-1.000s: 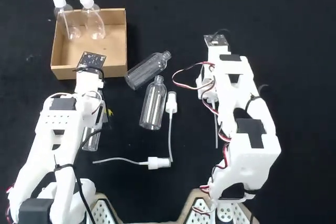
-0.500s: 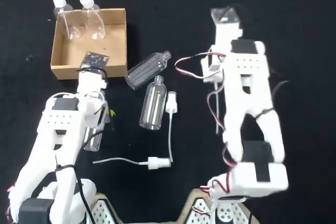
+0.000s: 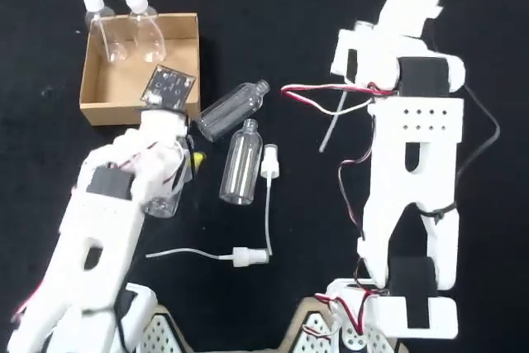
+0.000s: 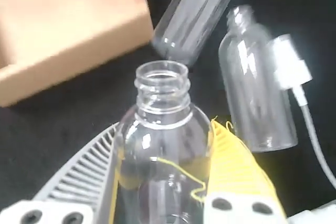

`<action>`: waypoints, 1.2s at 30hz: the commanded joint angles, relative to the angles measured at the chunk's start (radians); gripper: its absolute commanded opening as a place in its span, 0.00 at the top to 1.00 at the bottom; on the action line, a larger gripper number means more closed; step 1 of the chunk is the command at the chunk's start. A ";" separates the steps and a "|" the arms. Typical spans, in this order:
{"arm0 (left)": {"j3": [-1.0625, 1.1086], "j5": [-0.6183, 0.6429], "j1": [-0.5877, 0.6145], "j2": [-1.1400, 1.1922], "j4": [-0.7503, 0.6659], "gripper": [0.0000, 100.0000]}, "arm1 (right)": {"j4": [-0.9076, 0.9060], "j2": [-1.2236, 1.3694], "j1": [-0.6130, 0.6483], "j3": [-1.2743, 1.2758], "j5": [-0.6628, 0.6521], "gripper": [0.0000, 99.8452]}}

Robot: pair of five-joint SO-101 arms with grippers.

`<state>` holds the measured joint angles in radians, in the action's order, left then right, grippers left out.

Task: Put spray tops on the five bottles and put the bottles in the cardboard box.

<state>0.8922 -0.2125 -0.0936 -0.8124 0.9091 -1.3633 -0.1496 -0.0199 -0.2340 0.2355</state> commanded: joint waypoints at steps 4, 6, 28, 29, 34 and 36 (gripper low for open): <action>0.107 0.009 -0.042 -0.338 -0.002 0.90 | -0.008 -0.054 0.106 -0.153 0.097 0.95; 0.137 0.009 -0.038 -0.387 -0.002 0.90 | -0.008 -0.054 0.132 -0.177 0.103 0.95; 0.257 0.044 -0.236 -0.833 0.153 0.90 | -0.166 -0.183 0.222 -0.285 0.130 0.95; 0.268 0.044 -0.260 -0.836 0.150 0.90 | -0.166 -0.203 0.222 -0.271 0.130 0.95; 0.317 0.044 -0.358 -0.838 0.097 0.90 | -0.143 -0.283 0.222 -0.194 0.130 0.95; 0.328 0.044 -0.380 -0.838 0.078 0.90 | -0.135 -0.317 0.232 -0.163 0.130 0.95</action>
<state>1.2190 -0.1726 -0.4158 -1.6379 1.0349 -1.5228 -0.4028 0.1887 -0.4181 0.3567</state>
